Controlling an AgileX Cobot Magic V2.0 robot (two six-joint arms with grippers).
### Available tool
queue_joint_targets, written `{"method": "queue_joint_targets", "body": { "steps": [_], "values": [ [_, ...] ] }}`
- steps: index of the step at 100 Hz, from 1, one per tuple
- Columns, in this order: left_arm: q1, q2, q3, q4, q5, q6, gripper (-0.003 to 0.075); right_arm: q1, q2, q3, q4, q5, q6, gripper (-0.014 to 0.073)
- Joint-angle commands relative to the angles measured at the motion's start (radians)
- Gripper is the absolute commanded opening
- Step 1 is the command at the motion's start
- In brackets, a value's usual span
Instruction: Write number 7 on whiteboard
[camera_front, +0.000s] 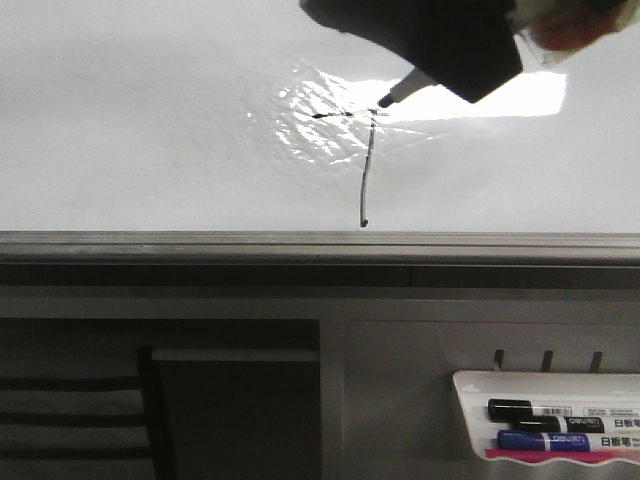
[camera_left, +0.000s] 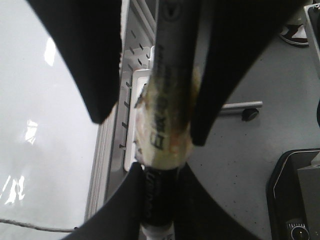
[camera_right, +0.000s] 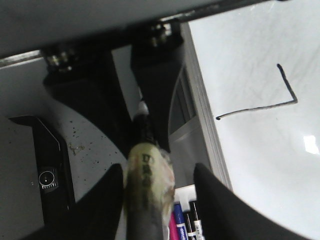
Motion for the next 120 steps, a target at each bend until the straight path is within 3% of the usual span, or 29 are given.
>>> {"method": "queue_joint_targets", "body": {
  "steps": [1,25,43,59,91,120],
  "values": [
    [0.004,-0.047,-0.034,0.027,-0.040,-0.086,-0.0020,-0.031,-0.048,-0.032,0.024,-0.059,0.024,0.0321],
    [0.114,-0.127,-0.034,0.305,0.101,-0.478,-0.0020,-0.160,-0.178,-0.032,-0.061,-0.081,0.199,0.0321],
    [0.252,-0.203,0.002,0.494,0.249,-0.747,-0.0020,-0.222,-0.218,-0.032,-0.061,-0.077,0.250,0.0321],
    [0.415,-0.313,0.138,0.589,0.187,-0.948,-0.0020,-0.223,-0.218,-0.030,-0.060,-0.065,0.287,0.0321],
    [0.694,-0.358,0.372,0.493,-0.105,-0.983,-0.0020,-0.223,-0.218,-0.030,-0.058,-0.050,0.287,0.0321],
    [0.748,-0.263,0.387,0.433,-0.248,-0.983,-0.0020,-0.223,-0.218,-0.030,-0.050,-0.045,0.287,0.0321]
  ]
}}
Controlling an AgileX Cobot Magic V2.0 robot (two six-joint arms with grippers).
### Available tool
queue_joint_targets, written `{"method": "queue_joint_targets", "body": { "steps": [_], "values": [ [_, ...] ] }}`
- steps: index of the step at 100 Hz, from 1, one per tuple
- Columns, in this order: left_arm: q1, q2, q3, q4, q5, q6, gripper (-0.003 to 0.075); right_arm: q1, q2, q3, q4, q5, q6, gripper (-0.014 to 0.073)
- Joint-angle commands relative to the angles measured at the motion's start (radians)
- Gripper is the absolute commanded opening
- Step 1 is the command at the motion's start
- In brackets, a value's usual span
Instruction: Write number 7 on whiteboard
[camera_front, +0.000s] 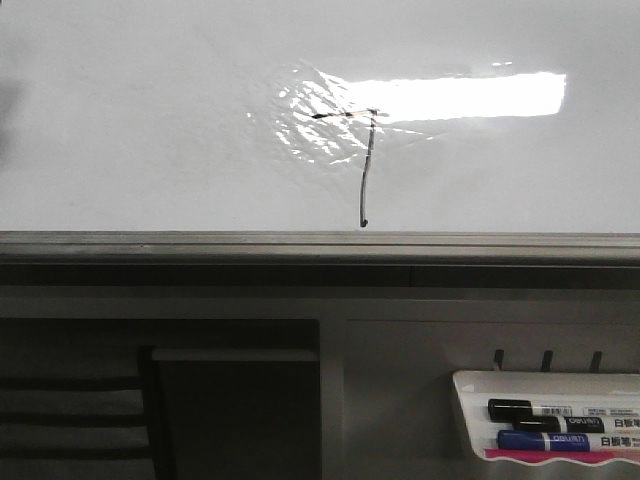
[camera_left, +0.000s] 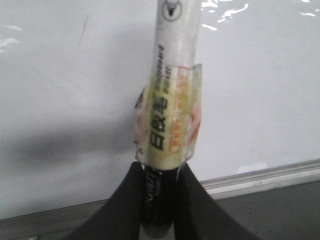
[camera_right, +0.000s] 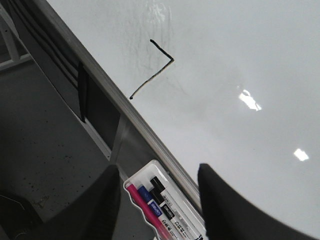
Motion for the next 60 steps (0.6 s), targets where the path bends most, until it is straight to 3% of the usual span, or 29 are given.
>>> {"method": "queue_joint_targets", "body": {
  "steps": [1,41,48,60],
  "values": [
    [0.004,0.019,-0.027,-0.017,-0.098,-0.010,-0.0020,-0.006,-0.006,-0.030,0.023,-0.048,-0.002,0.0321],
    [0.004,0.134,-0.027,-0.036,-0.146,-0.011,-0.0015,-0.006,-0.006,-0.030,0.026,-0.039,-0.002,0.0321],
    [0.004,0.136,-0.027,-0.036,-0.149,-0.011,0.0030,-0.006,-0.006,-0.030,0.026,-0.039,-0.002,0.0321],
    [0.004,0.136,-0.027,-0.036,-0.160,-0.011,0.0186,-0.006,-0.006,-0.030,0.045,-0.039,-0.002,0.0321]
  ]
}}
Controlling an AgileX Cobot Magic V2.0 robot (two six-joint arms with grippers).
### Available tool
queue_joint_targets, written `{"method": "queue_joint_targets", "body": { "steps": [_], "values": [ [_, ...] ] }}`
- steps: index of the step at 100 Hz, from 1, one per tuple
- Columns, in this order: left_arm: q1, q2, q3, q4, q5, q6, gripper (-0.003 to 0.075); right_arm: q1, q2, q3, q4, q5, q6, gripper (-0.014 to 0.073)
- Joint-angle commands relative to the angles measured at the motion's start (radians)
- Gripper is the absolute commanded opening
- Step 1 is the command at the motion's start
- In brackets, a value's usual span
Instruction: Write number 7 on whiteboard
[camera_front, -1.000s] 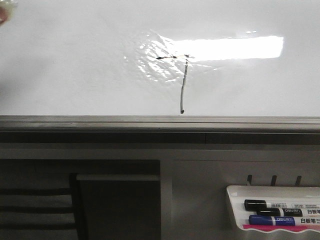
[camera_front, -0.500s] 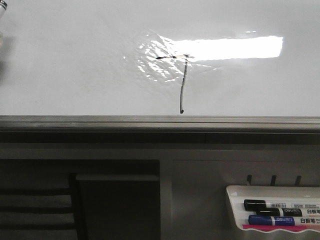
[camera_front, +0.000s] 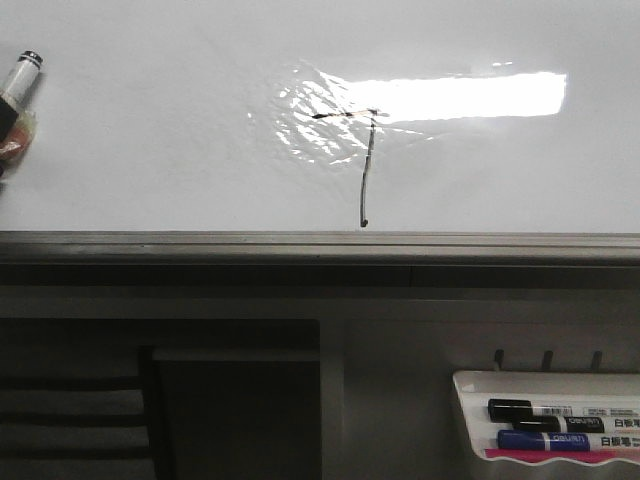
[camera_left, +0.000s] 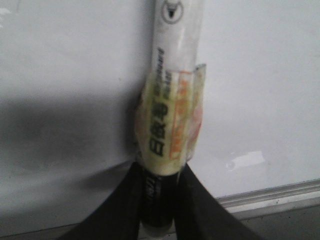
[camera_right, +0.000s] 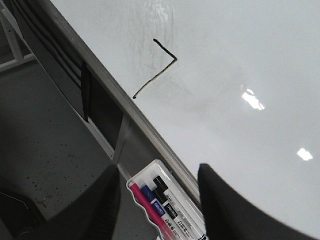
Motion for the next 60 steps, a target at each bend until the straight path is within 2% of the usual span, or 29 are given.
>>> {"method": "queue_joint_targets", "body": {
  "steps": [1,10,26,44,60],
  "values": [
    [0.002,-0.019,-0.027,-0.009,-0.075,-0.009,0.0195,-0.006,-0.006,-0.030,0.038,-0.047,-0.003,0.0321],
    [0.002,-0.019,-0.027,-0.009,-0.080,-0.009,0.0283,-0.006,-0.006,-0.030,0.043,-0.051,-0.003,0.0321],
    [0.002,-0.028,-0.037,0.000,-0.045,-0.009,0.0293,-0.006,-0.008,-0.030,0.043,-0.051,0.015,0.0321],
    [0.002,-0.113,-0.102,0.034,0.134,-0.009,0.0293,-0.006,-0.012,-0.034,0.021,-0.037,0.189,0.0321],
    [0.002,-0.244,-0.140,0.048,0.268,0.001,0.0293,-0.006,-0.012,-0.034,-0.098,-0.010,0.420,0.0321]
  ]
}}
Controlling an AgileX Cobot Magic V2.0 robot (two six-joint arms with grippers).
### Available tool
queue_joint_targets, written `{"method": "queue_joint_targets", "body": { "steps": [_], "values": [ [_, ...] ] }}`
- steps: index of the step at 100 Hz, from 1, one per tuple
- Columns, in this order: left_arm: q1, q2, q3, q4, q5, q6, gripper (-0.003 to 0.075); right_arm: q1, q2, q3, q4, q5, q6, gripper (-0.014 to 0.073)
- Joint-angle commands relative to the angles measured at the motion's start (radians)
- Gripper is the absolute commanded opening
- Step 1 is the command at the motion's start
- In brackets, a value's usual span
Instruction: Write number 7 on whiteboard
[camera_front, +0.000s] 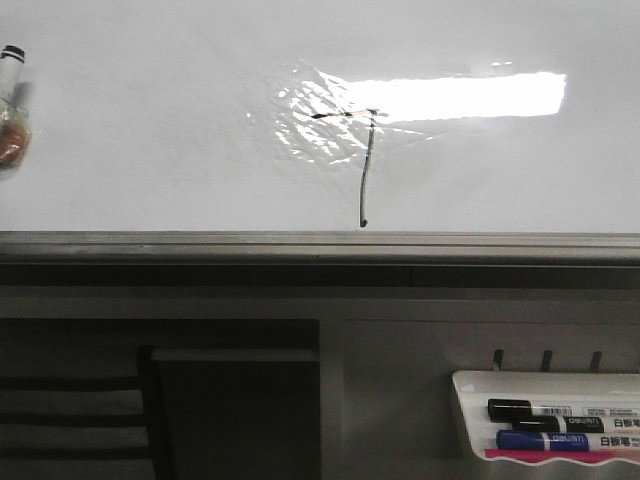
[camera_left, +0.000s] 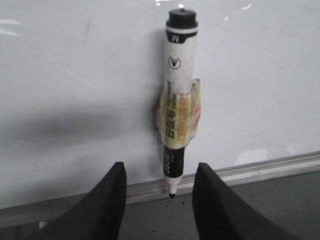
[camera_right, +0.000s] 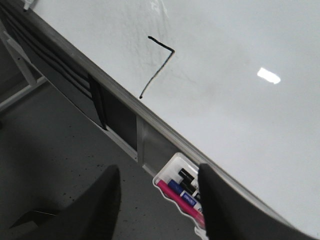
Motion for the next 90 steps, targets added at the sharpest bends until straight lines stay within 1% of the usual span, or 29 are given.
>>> {"method": "queue_joint_targets", "body": {
  "steps": [1,8,15,23,33,40,47,58,63,68,75,81,83,90],
  "values": [
    [0.002,-0.097,-0.042,0.009,0.022,0.002,0.0293,-0.006,-0.006,-0.034,-0.066,-0.026,0.134,0.0321],
    [0.002,-0.167,-0.042,0.001,0.055,0.002,0.0293,-0.006,-0.006,-0.032,-0.085,0.018,0.197,0.0321],
    [0.000,-0.239,-0.026,-0.014,0.057,0.002,0.0293,-0.006,-0.008,-0.022,-0.085,0.052,0.202,0.0321],
    [-0.009,-0.319,0.009,-0.021,0.048,0.012,0.0293,-0.006,-0.029,0.020,-0.087,0.028,0.202,0.0304],
    [-0.024,-0.423,0.072,-0.056,0.013,0.019,0.0293,-0.006,-0.067,0.124,-0.087,-0.070,0.230,0.0236],
    [-0.036,-0.489,0.128,-0.115,-0.017,0.030,0.0293,-0.006,-0.098,0.197,-0.087,-0.164,0.234,0.0186],
    [-0.050,-0.548,0.178,-0.143,-0.064,0.058,0.0293,-0.006,-0.130,0.275,-0.087,-0.267,0.234,0.0144],
    [-0.070,-0.613,0.268,-0.151,-0.134,0.085,0.0286,-0.006,-0.171,0.370,-0.087,-0.400,0.234,0.0109],
    [-0.072,-0.635,0.302,-0.151,-0.164,0.090,0.0254,-0.006,-0.184,0.400,-0.087,-0.441,0.232,0.0097],
    [-0.073,-0.645,0.329,-0.151,-0.193,0.090,0.0201,-0.006,-0.189,0.420,-0.087,-0.465,0.232,0.0076],
    [-0.073,-0.647,0.352,-0.155,-0.209,0.090,0.0102,-0.006,-0.191,0.429,-0.087,-0.473,0.232,0.0031],
    [-0.073,-0.647,0.362,-0.155,-0.209,0.090,-0.0010,-0.006,-0.191,0.434,-0.087,-0.477,0.232,-0.0008],
    [-0.073,-0.647,0.362,-0.155,-0.209,0.090,-0.0020,-0.006,-0.191,0.435,-0.087,-0.477,0.232,-0.0023],
    [-0.073,-0.647,0.362,-0.155,-0.207,0.090,-0.0020,-0.006,-0.191,0.436,-0.087,-0.472,0.232,-0.0062]
  ]
}}
